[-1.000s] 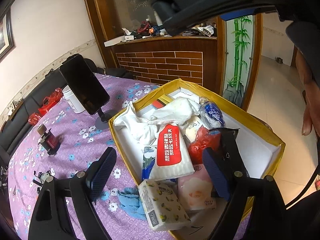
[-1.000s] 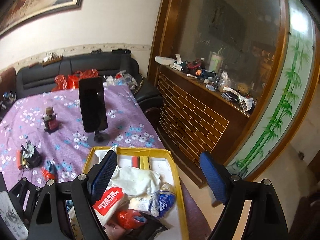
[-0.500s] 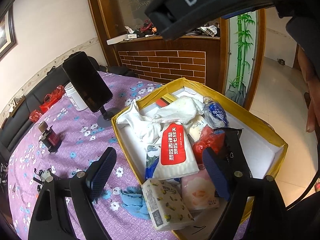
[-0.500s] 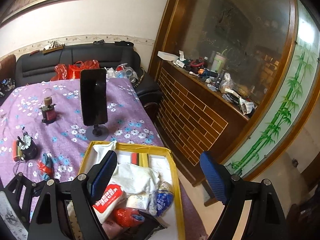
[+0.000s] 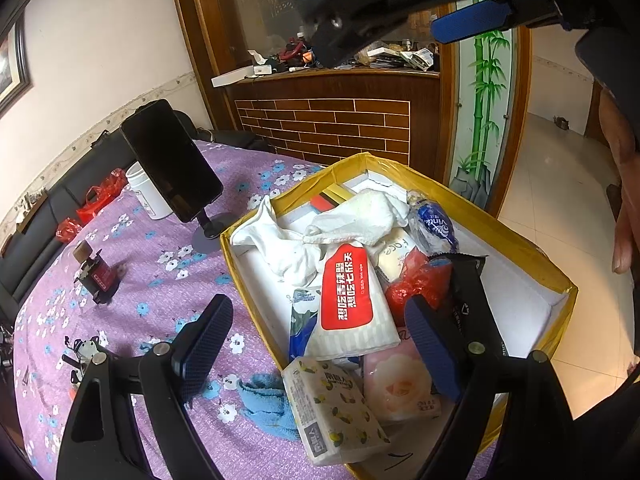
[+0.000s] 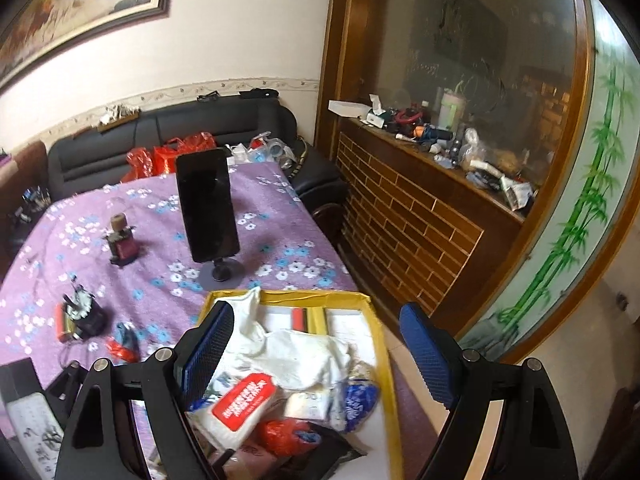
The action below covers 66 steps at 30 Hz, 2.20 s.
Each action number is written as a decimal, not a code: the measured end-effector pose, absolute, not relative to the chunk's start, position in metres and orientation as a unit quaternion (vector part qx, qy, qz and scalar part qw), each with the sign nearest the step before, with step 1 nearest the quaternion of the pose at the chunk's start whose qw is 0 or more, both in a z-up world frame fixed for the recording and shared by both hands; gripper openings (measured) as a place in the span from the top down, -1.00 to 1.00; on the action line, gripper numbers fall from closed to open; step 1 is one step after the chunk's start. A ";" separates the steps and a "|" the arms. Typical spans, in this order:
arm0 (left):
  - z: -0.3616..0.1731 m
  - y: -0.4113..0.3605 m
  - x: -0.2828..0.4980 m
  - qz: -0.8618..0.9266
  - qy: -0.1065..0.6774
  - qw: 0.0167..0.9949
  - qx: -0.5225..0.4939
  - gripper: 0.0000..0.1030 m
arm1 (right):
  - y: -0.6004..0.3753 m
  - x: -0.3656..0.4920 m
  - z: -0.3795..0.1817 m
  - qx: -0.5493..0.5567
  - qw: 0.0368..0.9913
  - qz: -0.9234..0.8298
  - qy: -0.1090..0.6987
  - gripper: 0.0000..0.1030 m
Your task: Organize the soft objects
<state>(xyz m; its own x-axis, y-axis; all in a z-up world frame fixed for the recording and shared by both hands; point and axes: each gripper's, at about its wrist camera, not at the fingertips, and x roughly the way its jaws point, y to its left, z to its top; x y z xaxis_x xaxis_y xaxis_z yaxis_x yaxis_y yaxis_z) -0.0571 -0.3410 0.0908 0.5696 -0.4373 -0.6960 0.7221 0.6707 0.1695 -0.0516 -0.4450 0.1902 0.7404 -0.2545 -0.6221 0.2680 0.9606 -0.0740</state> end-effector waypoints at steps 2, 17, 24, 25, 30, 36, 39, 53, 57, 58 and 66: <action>0.091 -0.341 -0.057 -0.338 0.317 0.857 0.224 -0.69 | -0.447 -0.052 0.190 0.029 0.934 -0.128 0.331 -0.71; 0.085 -0.342 -0.055 -0.338 0.323 0.854 0.226 -0.69 | -0.459 -0.056 0.194 0.094 0.940 -0.103 0.313 -0.71; 0.084 -0.344 -0.055 -0.339 0.327 0.851 0.231 -0.69 | -0.460 -0.056 0.195 0.106 0.940 -0.092 0.312 -0.72; 0.083 -0.344 -0.056 -0.339 0.328 0.851 0.231 -0.69 | -0.461 -0.056 0.196 0.109 0.940 -0.091 0.310 -0.72; 0.082 -0.347 -0.057 -0.342 0.332 0.847 0.237 -0.69 | -0.462 -0.058 0.198 0.114 0.941 -0.089 0.306 -0.74; 0.081 -0.349 -0.058 -0.344 0.333 0.844 0.242 -0.69 | -0.463 -0.059 0.200 0.113 0.941 -0.090 0.305 -0.75; 0.081 -0.350 -0.058 -0.346 0.335 0.842 0.243 -0.69 | -0.463 -0.059 0.200 0.114 0.941 -0.090 0.305 -0.75; 0.082 -0.351 -0.057 -0.357 0.345 0.837 0.230 -0.69 | -0.466 -0.061 0.201 0.114 0.941 -0.092 0.304 -0.76; 0.086 -0.347 -0.056 -0.345 0.339 0.846 0.226 -0.69 | -0.468 -0.064 0.200 0.115 0.940 -0.097 0.305 -0.77; 0.087 -0.345 -0.056 -0.341 0.338 0.848 0.225 -0.69 | -0.469 -0.064 0.199 0.117 0.940 -0.099 0.306 -0.77; 0.091 -0.316 -0.044 -0.299 0.346 0.866 0.202 -0.69 | -0.462 -0.061 0.188 0.127 0.932 -0.101 0.323 -0.78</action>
<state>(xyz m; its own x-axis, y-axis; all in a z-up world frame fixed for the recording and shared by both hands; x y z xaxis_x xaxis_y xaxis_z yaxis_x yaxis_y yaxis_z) -0.0439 -0.3165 0.0912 0.5816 -0.3786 -0.7200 0.6585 0.7388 0.1434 -0.0608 -0.4622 0.1879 0.7706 -0.1068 -0.6283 0.2704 0.9475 0.1706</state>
